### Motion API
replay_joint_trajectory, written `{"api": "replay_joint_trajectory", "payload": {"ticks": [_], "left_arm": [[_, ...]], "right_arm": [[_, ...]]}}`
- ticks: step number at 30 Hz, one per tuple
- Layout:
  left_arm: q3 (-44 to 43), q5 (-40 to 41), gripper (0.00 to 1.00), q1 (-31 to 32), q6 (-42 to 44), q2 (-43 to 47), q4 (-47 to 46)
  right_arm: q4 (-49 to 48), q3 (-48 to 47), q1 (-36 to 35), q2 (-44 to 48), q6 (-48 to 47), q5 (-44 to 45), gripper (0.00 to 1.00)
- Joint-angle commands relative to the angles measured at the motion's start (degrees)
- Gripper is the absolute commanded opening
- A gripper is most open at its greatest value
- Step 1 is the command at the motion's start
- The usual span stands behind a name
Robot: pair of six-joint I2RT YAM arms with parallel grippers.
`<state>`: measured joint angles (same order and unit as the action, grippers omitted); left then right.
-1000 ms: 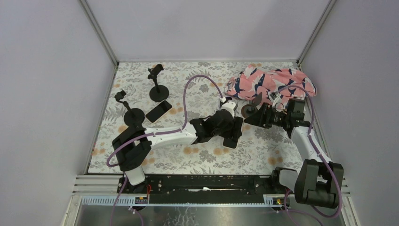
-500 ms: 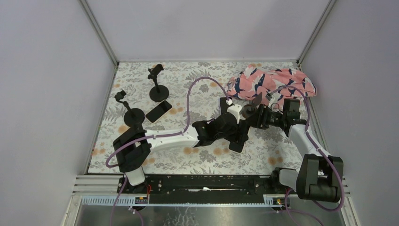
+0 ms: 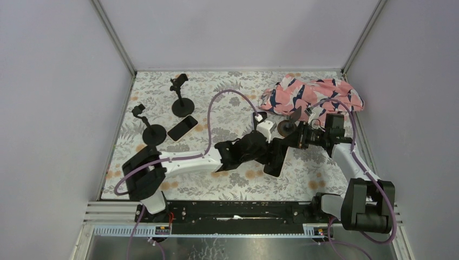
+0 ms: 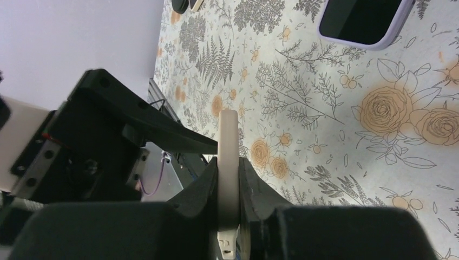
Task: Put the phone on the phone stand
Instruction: Pick up the phone at the center of the board.
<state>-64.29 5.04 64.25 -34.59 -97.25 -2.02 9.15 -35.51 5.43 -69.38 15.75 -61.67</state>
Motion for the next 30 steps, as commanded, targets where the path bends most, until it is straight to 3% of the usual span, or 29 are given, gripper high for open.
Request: {"api": "replay_joint_trajectory", "payload": {"ticks": [1, 8, 14, 19, 24, 30], "left_arm": [[3.90, -4.45, 0.96, 0.26, -1.34, 8.25, -9.67], [8.31, -4.25, 0.99, 0.18, 0.08, 20.73, -5.08], [9.21, 2.85, 0.99, -0.22, 6.84, 33.50, 1.91], [9.74, 10.40, 0.99, -0.35, 10.21, 42.01, 7.75], [8.49, 18.23, 0.99, -0.38, 18.58, 45.44, 12.85], [18.37, 23.70, 0.99, -0.41, 19.82, 45.42, 6.64]], "right_arm": [[-0.63, -3.02, 0.88, 3.51, -1.19, -4.59, 0.00], [-0.42, -4.56, 6.98, 13.40, -1.13, -5.71, 0.00], [10.25, -15.61, 9.42, 15.06, -7.61, 3.08, 0.00], [9.61, -24.61, 9.42, 13.60, -1.34, 14.15, 0.00], [6.86, -27.16, 9.42, 12.41, 6.66, 24.23, 0.00], [5.83, -27.16, 8.48, 11.11, 11.95, 32.77, 0.00]]}}
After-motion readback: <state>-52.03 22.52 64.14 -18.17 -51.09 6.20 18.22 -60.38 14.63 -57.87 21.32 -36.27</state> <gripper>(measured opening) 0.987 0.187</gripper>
